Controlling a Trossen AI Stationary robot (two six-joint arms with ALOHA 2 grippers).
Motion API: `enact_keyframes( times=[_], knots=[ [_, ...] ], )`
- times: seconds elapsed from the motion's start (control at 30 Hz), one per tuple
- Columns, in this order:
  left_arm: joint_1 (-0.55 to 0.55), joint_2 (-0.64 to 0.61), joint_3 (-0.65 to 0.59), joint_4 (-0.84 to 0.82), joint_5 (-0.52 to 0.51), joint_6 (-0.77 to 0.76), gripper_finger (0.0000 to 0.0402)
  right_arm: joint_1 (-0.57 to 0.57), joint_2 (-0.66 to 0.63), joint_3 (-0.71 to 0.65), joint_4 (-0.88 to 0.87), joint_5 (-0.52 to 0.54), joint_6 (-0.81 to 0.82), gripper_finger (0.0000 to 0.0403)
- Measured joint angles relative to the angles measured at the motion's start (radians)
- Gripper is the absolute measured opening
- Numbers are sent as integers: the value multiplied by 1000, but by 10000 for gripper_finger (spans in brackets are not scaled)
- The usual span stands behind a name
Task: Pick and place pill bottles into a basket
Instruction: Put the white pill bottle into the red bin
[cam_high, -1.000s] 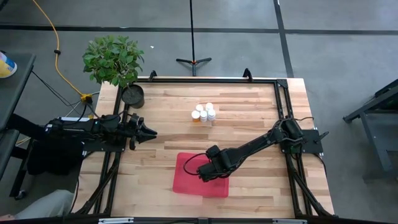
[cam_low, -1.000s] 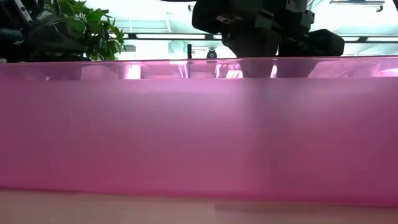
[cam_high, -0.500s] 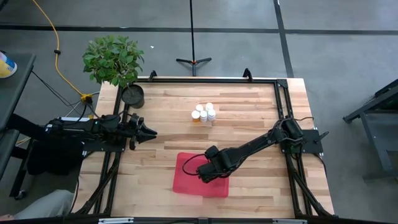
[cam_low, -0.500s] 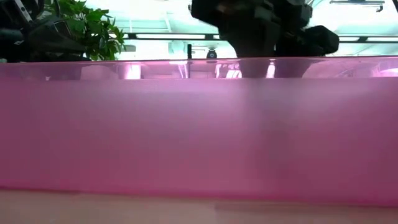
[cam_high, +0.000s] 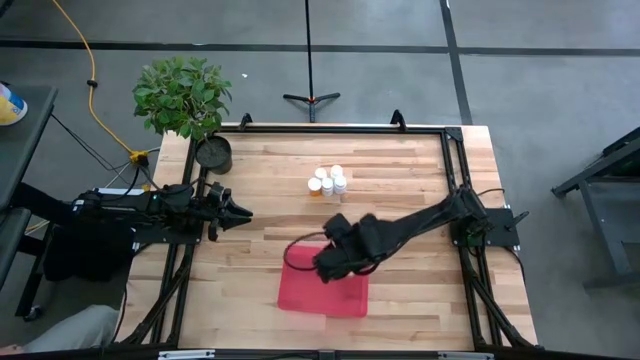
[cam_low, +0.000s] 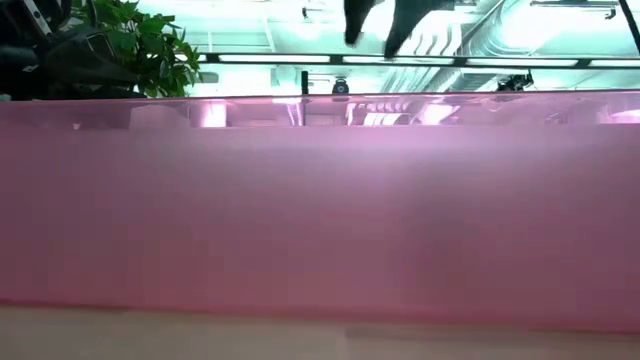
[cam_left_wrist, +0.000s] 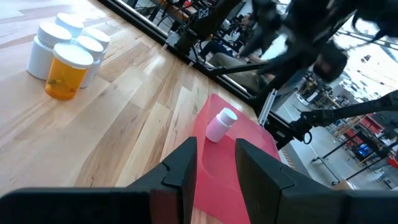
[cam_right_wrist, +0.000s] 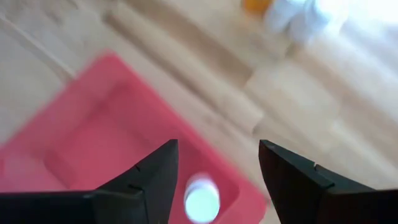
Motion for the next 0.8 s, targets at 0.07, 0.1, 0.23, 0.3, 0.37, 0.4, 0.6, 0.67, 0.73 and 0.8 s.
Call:
enact_keyframes(
  times=[0.07,0.1,0.23,0.3,0.37,0.4,0.6,0.67,0.73,0.8],
  knots=[
    [0,0,0,0,0,0,145,-14,0,60,-33,41,-40,213],
    [0,0,0,0,0,0,145,-22,0,87,-42,61,-64,213],
    [0,0,0,0,0,0,145,-65,-1,143,-50,129,-155,212],
    [0,0,0,0,0,0,145,-101,-1,143,-53,130,-174,216],
    [0,0,0,0,0,0,145,-146,-1,130,-55,95,-175,223],
    [0,0,0,0,0,0,145,-171,-1,122,-55,69,-173,228],
    [0,0,0,0,0,0,145,-330,0,54,-5,-111,-167,257],
    [0,0,0,0,0,0,145,-381,0,28,37,-189,-193,265],
    [0,0,0,0,0,0,145,-423,0,-4,93,-254,-244,273],
    [0,0,0,0,0,0,145,-457,0,-30,140,-315,-299,283]
  ],
)
